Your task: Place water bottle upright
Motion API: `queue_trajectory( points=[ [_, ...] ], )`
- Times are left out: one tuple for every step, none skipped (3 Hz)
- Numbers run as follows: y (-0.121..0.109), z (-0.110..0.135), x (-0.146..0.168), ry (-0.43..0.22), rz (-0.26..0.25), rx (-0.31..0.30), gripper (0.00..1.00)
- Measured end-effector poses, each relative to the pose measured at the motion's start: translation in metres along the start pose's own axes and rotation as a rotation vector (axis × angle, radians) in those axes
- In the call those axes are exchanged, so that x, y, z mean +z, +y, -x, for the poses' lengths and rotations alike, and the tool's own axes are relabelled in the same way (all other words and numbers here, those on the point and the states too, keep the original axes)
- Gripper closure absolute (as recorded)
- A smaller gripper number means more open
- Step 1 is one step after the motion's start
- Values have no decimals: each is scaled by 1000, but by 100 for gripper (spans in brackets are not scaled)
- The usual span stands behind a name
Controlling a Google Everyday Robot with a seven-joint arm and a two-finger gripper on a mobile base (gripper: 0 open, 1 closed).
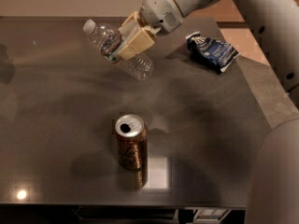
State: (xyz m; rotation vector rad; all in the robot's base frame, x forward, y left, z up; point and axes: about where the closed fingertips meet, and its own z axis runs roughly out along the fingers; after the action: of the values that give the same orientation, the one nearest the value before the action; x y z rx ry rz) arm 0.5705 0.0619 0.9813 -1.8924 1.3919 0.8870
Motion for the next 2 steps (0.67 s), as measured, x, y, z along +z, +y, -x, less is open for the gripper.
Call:
queue_trajectory(
  points=[
    [6, 2, -4, -117, -23, 54, 100],
    [12, 1, -6, -232, -50, 82, 100]
  ],
)
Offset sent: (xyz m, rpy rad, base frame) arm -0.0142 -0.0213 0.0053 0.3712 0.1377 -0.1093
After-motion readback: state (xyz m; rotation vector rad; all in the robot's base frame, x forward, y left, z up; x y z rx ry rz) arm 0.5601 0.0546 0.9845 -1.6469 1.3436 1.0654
